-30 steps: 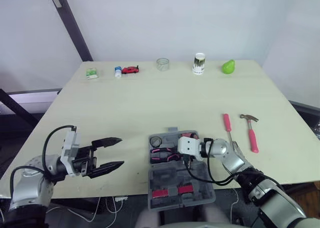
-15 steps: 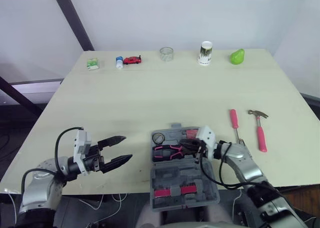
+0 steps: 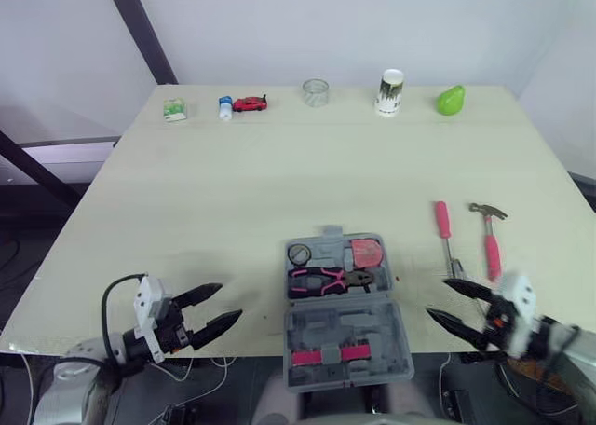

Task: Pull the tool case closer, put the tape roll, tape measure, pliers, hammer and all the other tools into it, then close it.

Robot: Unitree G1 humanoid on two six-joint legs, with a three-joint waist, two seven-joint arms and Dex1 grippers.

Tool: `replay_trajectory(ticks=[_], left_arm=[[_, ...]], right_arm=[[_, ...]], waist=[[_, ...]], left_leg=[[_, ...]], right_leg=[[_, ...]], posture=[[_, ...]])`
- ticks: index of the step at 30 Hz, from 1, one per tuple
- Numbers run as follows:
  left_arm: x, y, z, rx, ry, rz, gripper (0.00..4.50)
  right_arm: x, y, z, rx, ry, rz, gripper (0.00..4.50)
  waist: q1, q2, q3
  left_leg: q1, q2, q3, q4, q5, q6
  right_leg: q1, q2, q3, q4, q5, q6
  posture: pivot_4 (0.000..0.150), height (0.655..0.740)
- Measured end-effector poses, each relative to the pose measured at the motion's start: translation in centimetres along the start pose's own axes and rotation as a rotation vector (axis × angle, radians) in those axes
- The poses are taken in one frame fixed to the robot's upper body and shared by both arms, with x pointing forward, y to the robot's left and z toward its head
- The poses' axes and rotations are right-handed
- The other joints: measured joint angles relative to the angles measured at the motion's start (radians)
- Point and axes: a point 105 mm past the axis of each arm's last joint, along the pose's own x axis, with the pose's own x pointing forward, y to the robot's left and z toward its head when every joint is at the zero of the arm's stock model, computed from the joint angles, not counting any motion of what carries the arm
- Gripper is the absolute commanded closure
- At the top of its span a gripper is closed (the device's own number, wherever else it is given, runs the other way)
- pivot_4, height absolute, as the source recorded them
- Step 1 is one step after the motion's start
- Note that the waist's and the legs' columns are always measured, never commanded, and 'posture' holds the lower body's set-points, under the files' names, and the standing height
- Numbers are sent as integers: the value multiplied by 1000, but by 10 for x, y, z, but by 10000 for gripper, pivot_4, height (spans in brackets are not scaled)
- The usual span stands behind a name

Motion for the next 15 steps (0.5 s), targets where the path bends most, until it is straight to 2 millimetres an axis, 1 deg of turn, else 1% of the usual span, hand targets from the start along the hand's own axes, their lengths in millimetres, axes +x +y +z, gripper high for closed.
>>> replay_trajectory(ticks=[2,3,4,7,9,11,13,15], left_arm=[[-7,1,0,0,13,23,0],[-10,2,-1,-4,22,33,0],[-13,4,-1,-4,26,49,0],[-14,5,2,-1,25,65,0],[-13,6,3,2,25,74,0],[-9,4,8,11,22,70,0],[-4,2,14,22,18,58,0],[4,0,22,42,8,36,0]], right_arm=[[-29,-4,-9,25,40,-86,460],[-37,-6,-11,24,50,-113,460],[-51,-7,-16,35,69,-154,460],[-75,-9,-25,53,95,-234,460],[-81,-11,-28,61,93,-260,460],[-81,-14,-29,64,83,-280,460],[-77,-17,-25,56,69,-289,460],[-69,-18,-20,44,55,-278,460]], waist=[[0,0,0],[0,-1,0],[-1,-1,0],[-1,-1,0],[-3,-1,0],[-4,-1,0],[-3,-1,0],[0,-1,0]], left_leg=[[1,0,1,0,0,0],[1,0,1,0,0,0],[1,0,1,0,0,0],[1,0,2,0,0,0],[1,0,3,0,0,0],[1,0,3,0,0,0],[1,0,3,0,0,0],[1,0,3,0,0,0]], right_leg=[[0,0,1,1,-2,3],[0,1,1,0,-2,3],[0,1,1,0,-2,3],[0,1,1,0,-2,3],[0,0,3,0,-2,3],[0,0,3,0,-1,3],[0,0,3,0,-1,2],[0,1,3,0,0,0]], posture=[[1500,7400],[1500,7400],[1500,7400],[1500,7400],[1500,7400],[1500,7400],[1500,7400],[1500,7400]])
